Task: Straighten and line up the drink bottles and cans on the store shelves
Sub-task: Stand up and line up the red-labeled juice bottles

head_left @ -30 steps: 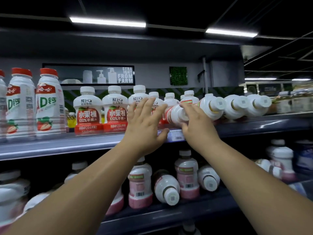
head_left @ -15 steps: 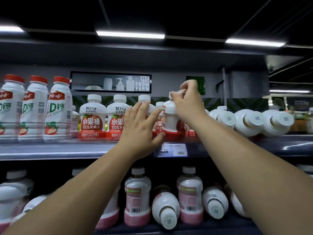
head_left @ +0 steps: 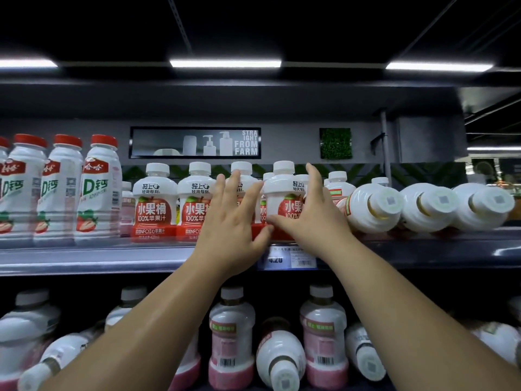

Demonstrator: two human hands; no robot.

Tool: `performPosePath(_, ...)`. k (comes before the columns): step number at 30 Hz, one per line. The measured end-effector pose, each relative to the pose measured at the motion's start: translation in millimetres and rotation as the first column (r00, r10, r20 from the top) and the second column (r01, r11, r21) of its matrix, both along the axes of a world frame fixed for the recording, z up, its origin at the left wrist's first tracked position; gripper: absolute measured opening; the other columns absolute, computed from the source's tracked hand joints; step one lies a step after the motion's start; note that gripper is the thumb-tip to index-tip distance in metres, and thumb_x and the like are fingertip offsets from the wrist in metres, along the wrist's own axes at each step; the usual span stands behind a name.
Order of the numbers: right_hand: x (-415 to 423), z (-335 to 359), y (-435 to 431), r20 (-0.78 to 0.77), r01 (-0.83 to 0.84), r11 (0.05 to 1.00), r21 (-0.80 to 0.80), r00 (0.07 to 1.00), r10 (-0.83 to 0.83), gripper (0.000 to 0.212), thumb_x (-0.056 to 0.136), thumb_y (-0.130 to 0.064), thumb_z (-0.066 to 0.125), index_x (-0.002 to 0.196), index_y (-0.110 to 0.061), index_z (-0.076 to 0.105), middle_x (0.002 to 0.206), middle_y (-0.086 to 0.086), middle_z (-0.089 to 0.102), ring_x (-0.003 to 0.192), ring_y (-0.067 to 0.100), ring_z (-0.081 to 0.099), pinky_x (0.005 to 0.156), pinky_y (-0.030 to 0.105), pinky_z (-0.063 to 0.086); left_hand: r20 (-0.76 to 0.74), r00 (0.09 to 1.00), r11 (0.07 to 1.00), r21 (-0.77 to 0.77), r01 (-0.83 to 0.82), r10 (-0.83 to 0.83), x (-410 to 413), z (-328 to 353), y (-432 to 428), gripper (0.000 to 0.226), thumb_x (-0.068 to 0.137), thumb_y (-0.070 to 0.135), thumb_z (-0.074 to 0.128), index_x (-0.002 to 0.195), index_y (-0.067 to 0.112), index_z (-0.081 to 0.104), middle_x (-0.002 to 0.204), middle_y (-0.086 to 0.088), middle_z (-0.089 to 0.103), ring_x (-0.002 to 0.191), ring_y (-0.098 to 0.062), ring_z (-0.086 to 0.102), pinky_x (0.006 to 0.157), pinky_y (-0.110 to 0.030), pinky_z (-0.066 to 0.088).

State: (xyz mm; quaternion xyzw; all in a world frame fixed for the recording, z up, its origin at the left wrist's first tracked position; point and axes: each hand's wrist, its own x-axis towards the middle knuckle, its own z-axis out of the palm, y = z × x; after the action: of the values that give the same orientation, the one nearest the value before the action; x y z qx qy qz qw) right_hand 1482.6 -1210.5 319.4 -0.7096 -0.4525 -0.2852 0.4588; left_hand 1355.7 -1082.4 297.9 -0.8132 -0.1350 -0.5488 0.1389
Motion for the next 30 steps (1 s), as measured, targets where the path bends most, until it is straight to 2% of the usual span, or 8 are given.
performPosePath(4, 2.5, 2.0, -1.6, -0.06, -0.067, 0.992, -0.102, 0.996, 0.061, 0.116, 0.064, -0.053, 0.06, 0.137, -0.054, -0.03, 0.138, 0.003, 0.055, 0.099, 0.019, 0.06, 0.076, 0.037, 0.045, -0.02, 1.0, 1.0, -0.018, 0.018, -0.019, -3.3, -0.9, 0.2, 0.082, 0.082, 0.065, 0.038, 0.154, 0.035, 0.011, 0.165, -0.001, -0.005, 0.15, -0.024, -0.015, 0.119, -0.04, -0.002)
performPosePath(8, 8.0, 5.4, -7.6, -0.109, -0.159, 0.985, -0.063, 0.982, 0.151, 0.114, 0.067, -0.049, 0.074, 0.146, -0.05, -0.008, 0.149, -0.005, 0.045, 0.126, 0.02, 0.05, 0.101, 0.04, 0.043, -0.023, 0.999, 0.999, -0.029, 0.045, -0.045, -6.7, 0.3, 0.4, 0.084, 0.081, 0.066, 0.041, 0.154, 0.033, 0.015, 0.165, 0.002, -0.004, 0.15, -0.019, -0.014, 0.118, -0.037, -0.004)
performPosePath(15, 8.8, 4.5, -10.8, -0.062, -0.135, 0.988, -0.08, 0.99, 0.13, 0.108, 0.069, -0.05, 0.069, 0.151, -0.042, 0.0, 0.147, -0.003, 0.048, 0.125, 0.021, 0.053, 0.1, 0.039, 0.043, -0.016, 0.997, 0.997, -0.042, 0.069, -0.07, -10.6, 0.2, -1.3, 0.084, 0.078, 0.064, 0.042, 0.152, 0.034, 0.017, 0.164, 0.005, 0.0, 0.15, -0.017, -0.01, 0.118, -0.037, -0.003)
performPosePath(19, -0.8, -0.2, -6.1, 0.021, -0.011, 0.992, -0.128, 1.0, 0.013, 0.106, 0.068, -0.056, 0.059, 0.151, -0.039, -0.005, 0.146, -0.003, 0.048, 0.123, 0.024, 0.053, 0.087, 0.037, 0.041, -0.029, 0.998, 0.998, -0.032, 0.047, -0.048, -9.6, -0.8, -2.8, 0.083, 0.079, 0.062, 0.042, 0.153, 0.034, 0.014, 0.165, 0.002, -0.003, 0.15, -0.018, -0.013, 0.119, -0.038, -0.003)
performPosePath(22, -10.2, -3.5, -8.9, 0.103, -0.035, 0.993, -0.114, 0.994, 0.047, 0.105, 0.075, -0.047, 0.063, 0.155, -0.034, -0.004, 0.16, -0.002, 0.026, 0.143, 0.02, 0.03, 0.108, 0.042, 0.034, -0.019, 1.0, 1.0, 0.001, -0.001, 0.001, -10.4, -1.1, -8.4, 0.084, 0.08, 0.059, 0.046, 0.154, 0.033, 0.016, 0.165, -0.005, -0.002, 0.151, -0.023, -0.013, 0.122, -0.047, 0.002)
performPosePath(24, -16.3, -4.1, -22.7, 0.146, -0.117, 0.99, -0.084, 0.981, 0.128, 0.097, 0.08, -0.037, 0.066, 0.157, -0.033, 0.008, 0.163, -0.004, 0.017, 0.149, 0.015, 0.017, 0.118, 0.042, 0.025, -0.013, 1.0, 1.0, 0.02, -0.009, 0.009, -8.5, -0.3, -18.7, 0.084, 0.08, 0.059, 0.048, 0.154, 0.034, 0.016, 0.165, -0.007, 0.0, 0.151, -0.025, -0.011, 0.121, -0.052, 0.003)
performPosePath(27, -23.9, -6.4, -57.4, 0.288, -0.265, 0.962, 0.067, 0.928, 0.235, 0.074, 0.081, -0.022, 0.069, 0.148, -0.026, 0.039, 0.15, -0.006, 0.04, 0.137, 0.006, 0.035, 0.113, 0.024, 0.031, -0.011, 0.996, 0.996, 0.023, 0.086, -0.086, 2.5, 2.4, -43.2, 0.082, 0.079, 0.061, 0.046, 0.152, 0.035, 0.021, 0.163, -0.008, 0.009, 0.151, -0.026, 0.0, 0.119, -0.052, 0.005)
performPosePath(30, -17.6, -9.9, -100.4, 0.446, -0.291, 0.927, 0.238, 0.88, 0.162, 0.055, 0.078, -0.009, 0.07, 0.132, -0.015, 0.058, 0.127, -0.004, 0.058, 0.117, 0.005, 0.052, 0.1, 0.015, 0.038, -0.052, 0.99, 0.987, 0.081, 0.136, -0.132, 20.1, 9.0, -70.9, 0.08, 0.08, 0.059, 0.055, 0.151, 0.03, 0.03, 0.16, -0.008, 0.022, 0.145, -0.027, 0.019, 0.118, -0.049, 0.013)
